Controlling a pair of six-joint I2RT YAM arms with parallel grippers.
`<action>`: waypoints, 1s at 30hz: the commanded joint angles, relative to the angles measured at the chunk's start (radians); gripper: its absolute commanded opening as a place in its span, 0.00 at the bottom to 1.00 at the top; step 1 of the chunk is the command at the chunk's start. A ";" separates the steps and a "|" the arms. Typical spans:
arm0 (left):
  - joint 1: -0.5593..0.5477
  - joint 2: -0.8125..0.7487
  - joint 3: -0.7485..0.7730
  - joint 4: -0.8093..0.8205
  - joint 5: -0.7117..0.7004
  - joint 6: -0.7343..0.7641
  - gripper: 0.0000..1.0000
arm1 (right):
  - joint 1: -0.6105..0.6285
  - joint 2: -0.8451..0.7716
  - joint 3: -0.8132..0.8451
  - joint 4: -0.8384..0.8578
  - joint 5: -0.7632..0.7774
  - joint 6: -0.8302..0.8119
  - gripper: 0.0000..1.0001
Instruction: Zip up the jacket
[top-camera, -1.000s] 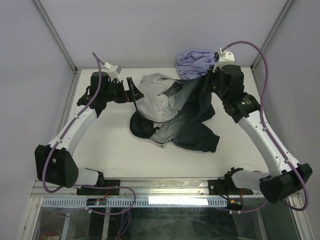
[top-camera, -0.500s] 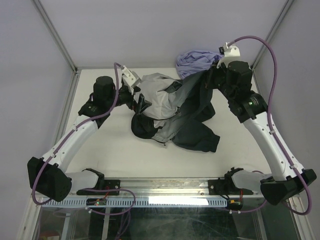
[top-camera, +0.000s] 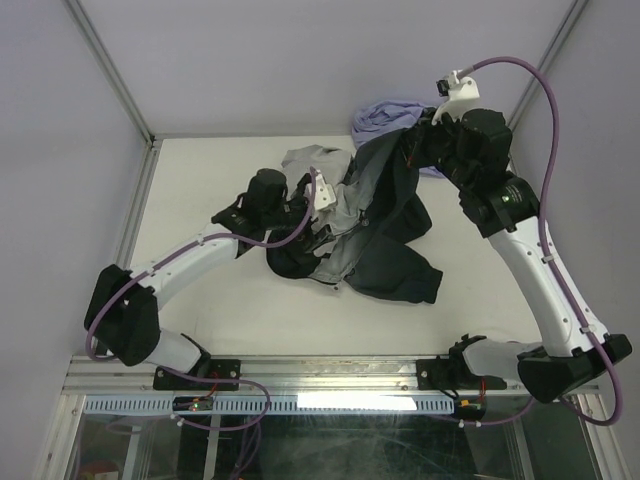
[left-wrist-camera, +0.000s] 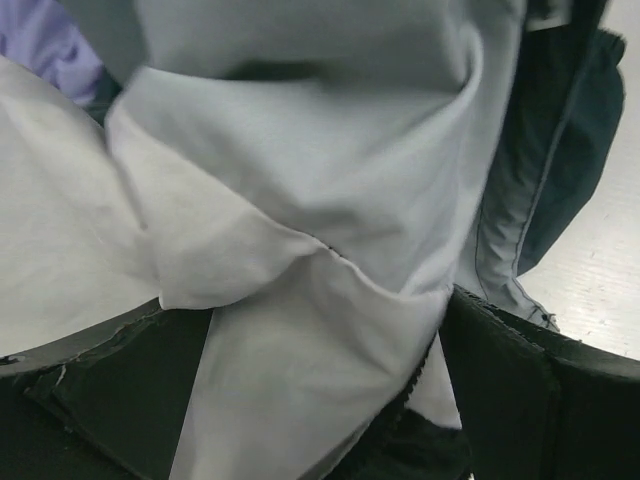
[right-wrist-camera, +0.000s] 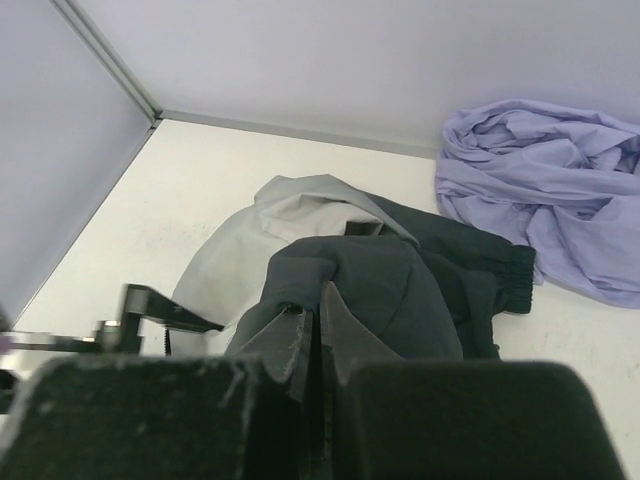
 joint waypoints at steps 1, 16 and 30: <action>-0.028 0.102 -0.003 0.094 -0.088 0.011 0.92 | -0.003 0.008 0.005 0.109 -0.070 0.028 0.00; -0.051 -0.265 0.287 -0.154 -0.199 -0.273 0.00 | -0.007 0.181 0.365 0.144 0.070 -0.125 0.00; -0.053 -0.304 0.416 -0.367 -0.411 -0.641 0.00 | -0.008 0.352 0.394 0.267 0.040 -0.121 0.00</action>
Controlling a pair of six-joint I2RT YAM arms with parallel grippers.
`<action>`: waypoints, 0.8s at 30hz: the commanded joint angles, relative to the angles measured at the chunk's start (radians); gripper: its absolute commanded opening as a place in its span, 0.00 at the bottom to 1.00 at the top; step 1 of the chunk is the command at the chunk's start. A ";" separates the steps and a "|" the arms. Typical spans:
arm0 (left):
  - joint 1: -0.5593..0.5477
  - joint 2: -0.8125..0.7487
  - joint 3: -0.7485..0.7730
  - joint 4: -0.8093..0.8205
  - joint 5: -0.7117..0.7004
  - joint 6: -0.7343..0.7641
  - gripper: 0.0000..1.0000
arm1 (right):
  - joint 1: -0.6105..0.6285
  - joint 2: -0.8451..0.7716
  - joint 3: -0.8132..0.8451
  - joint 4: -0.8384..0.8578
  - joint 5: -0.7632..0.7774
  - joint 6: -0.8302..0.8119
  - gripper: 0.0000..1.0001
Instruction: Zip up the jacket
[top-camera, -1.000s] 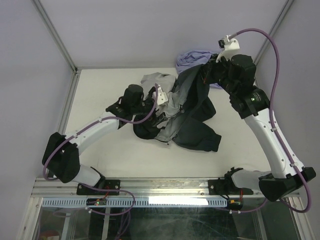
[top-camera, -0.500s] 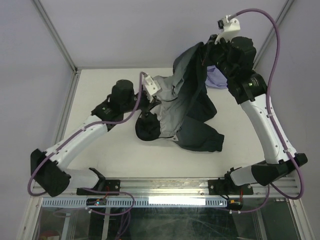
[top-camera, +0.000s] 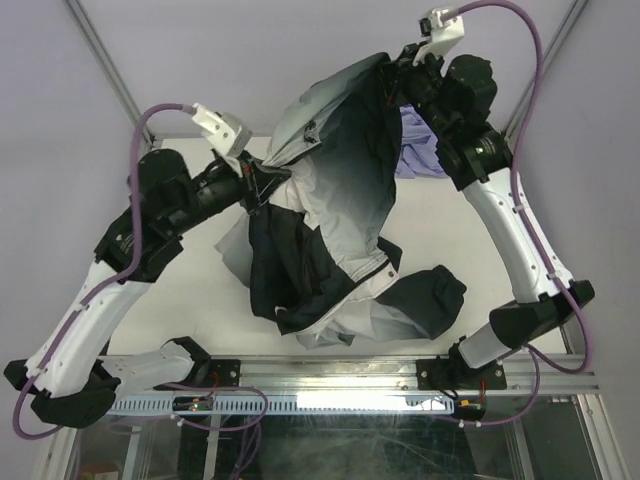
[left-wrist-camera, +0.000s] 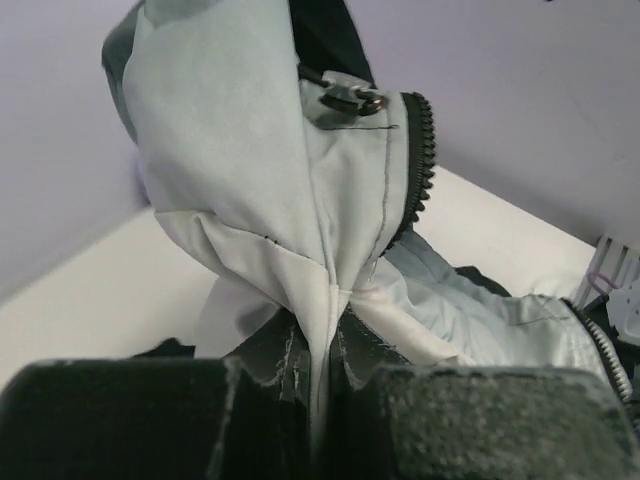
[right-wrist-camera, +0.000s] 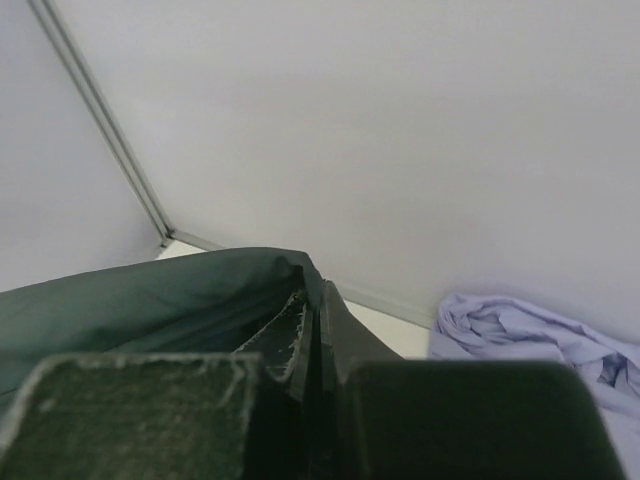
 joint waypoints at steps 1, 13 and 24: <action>0.001 0.106 -0.031 -0.005 -0.174 -0.199 0.00 | -0.030 0.113 0.052 0.022 0.069 -0.015 0.00; 0.304 0.460 -0.031 0.168 -0.130 -0.417 0.00 | -0.033 0.106 -0.074 -0.323 -0.001 0.103 0.69; 0.354 0.579 -0.051 0.268 -0.118 -0.546 0.00 | 0.144 -0.213 -0.715 -0.113 -0.222 0.507 0.91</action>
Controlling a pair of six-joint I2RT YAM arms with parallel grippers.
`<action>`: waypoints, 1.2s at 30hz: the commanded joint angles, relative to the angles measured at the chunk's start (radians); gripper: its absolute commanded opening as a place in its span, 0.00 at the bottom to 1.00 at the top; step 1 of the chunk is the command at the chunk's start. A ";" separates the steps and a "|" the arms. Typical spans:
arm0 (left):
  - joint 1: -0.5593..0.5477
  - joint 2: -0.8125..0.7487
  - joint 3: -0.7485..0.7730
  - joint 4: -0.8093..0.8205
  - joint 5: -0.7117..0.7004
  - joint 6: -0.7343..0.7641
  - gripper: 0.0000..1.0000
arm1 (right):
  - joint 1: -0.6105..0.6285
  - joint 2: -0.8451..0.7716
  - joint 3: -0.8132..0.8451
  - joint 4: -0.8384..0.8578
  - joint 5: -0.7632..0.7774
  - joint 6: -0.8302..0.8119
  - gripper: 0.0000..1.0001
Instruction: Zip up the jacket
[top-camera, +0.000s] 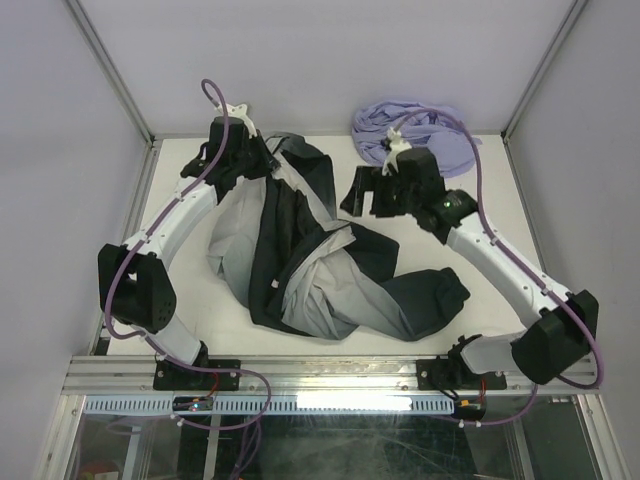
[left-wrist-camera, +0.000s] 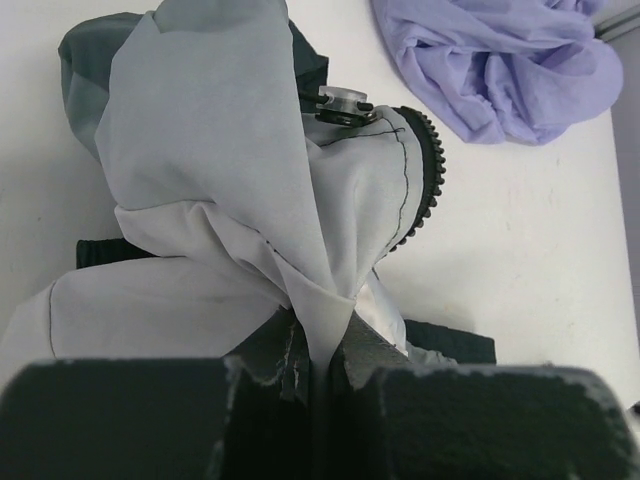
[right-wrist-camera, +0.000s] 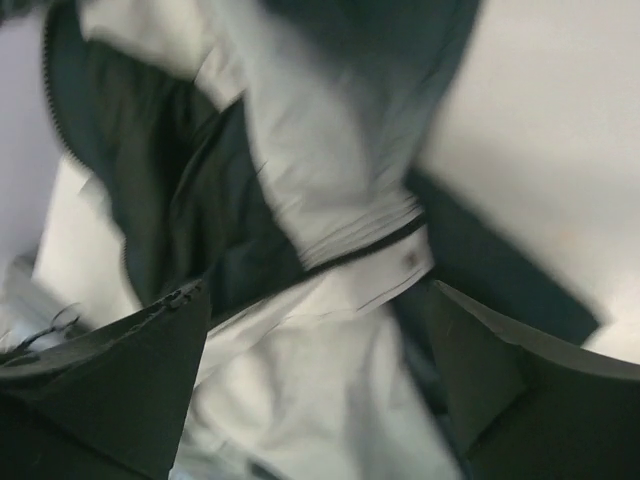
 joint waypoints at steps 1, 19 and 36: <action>0.003 -0.014 0.004 0.157 0.006 -0.082 0.00 | 0.115 -0.101 -0.192 0.219 -0.144 0.280 0.92; 0.003 -0.173 -0.171 0.241 0.005 -0.101 0.00 | 0.277 0.077 -0.215 0.460 0.034 0.335 0.50; 0.004 -0.451 0.509 -0.053 0.109 0.059 0.00 | 0.220 -0.009 0.600 -0.097 0.184 -0.242 0.00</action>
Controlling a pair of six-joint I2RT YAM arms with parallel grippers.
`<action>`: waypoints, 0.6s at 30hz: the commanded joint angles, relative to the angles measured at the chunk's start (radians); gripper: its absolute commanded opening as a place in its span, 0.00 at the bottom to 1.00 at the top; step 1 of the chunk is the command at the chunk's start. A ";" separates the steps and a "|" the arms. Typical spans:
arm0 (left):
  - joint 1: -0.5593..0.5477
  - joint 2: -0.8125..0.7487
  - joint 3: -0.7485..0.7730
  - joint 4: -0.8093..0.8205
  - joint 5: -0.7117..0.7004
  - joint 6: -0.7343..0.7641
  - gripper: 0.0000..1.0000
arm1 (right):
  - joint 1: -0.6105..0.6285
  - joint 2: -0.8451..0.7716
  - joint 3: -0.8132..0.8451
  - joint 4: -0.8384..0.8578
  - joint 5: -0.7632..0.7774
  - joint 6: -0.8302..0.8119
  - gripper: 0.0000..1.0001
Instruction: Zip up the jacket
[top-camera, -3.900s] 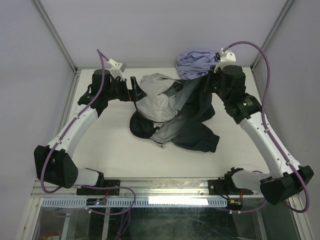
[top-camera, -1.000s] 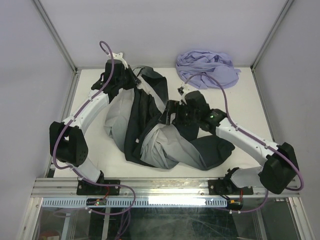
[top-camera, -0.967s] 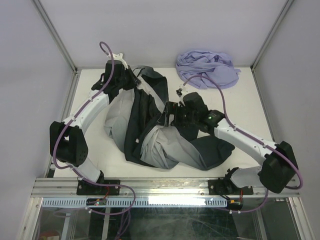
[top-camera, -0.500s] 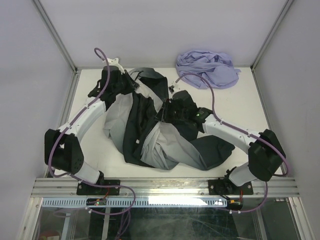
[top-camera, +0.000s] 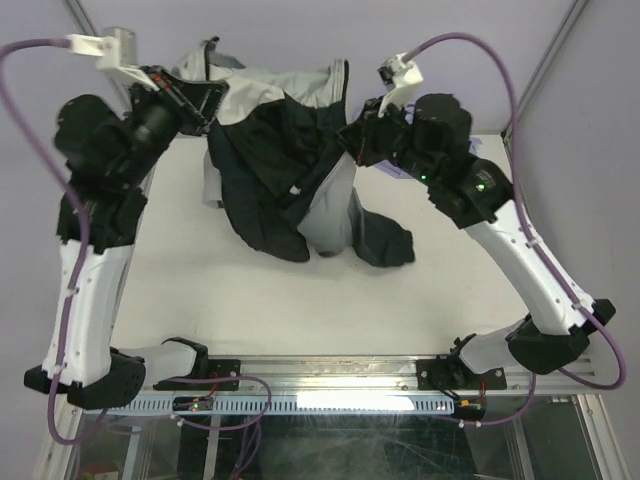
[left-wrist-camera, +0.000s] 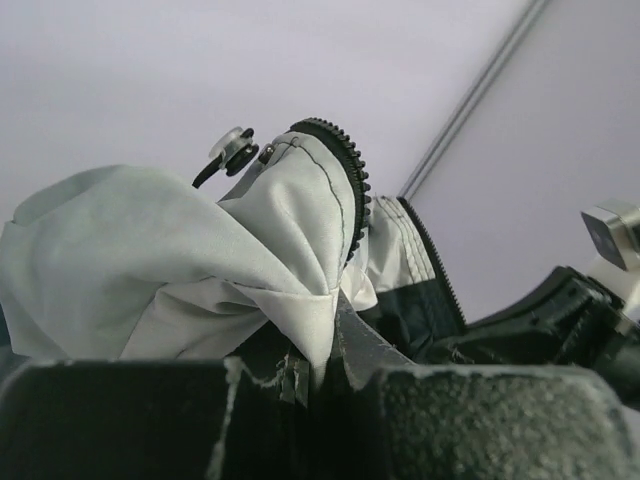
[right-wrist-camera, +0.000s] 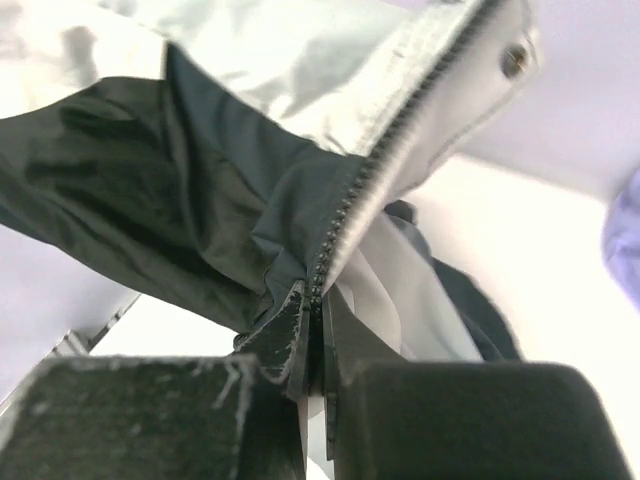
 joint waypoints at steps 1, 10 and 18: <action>0.000 -0.053 0.171 0.038 0.070 0.033 0.00 | -0.006 -0.035 0.192 -0.105 0.075 -0.166 0.00; 0.000 0.025 0.256 0.040 0.075 0.055 0.00 | -0.006 -0.017 0.253 -0.013 0.189 -0.240 0.00; 0.001 0.249 0.286 -0.024 -0.140 0.154 0.00 | -0.045 0.216 0.353 0.033 0.270 -0.258 0.00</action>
